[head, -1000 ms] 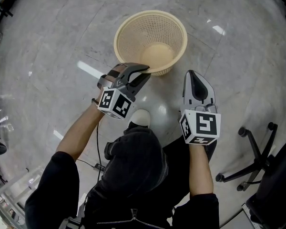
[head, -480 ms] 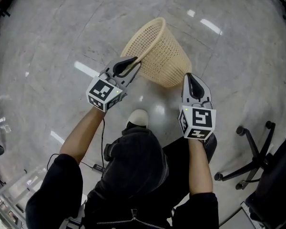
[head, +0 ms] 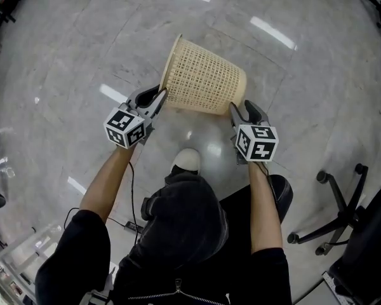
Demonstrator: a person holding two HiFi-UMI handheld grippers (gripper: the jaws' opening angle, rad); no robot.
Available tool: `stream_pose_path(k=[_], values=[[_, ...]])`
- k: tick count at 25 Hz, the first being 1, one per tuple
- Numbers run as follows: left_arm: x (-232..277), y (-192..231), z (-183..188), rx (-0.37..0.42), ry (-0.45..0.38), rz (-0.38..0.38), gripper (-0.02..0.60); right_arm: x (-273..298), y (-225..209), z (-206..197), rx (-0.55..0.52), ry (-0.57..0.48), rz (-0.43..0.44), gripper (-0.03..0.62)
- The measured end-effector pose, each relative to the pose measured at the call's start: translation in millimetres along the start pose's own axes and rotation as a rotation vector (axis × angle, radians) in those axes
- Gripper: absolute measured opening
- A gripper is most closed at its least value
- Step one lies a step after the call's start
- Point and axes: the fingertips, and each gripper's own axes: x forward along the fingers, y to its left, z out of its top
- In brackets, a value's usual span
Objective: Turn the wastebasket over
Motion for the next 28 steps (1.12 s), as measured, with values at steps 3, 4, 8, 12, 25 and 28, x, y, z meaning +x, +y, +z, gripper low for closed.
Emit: stream_pose_path(k=[3,4,8,12,25,28], values=[[0,-1,-2,0.005,0.012,0.007,0.054,15,-5,-9,0.044,0.019,0.019,0.196],[0,-1,-2,0.002,0.014,0.010,0.054,18,-6,-12,0.081,0.016,0.035,0.198],[-1,2,-2,0.016,0.006,0.027,0.054,23,-4,-14,0.224,-0.004,0.101,0.199],[-3,1,-4,0.015,-0.003,0.023,0.054,24,-2,-15,0.254,-0.016,0.126,0.198],[6,-11,-5,0.010,-0.010,-0.006,0.054,14,-15,-6,0.269,-0.046,0.078,0.199],[17,-19,-4,-0.003,-0.022,-0.026,0.055,4,-27,2,0.243,-0.052,0.051,0.199]])
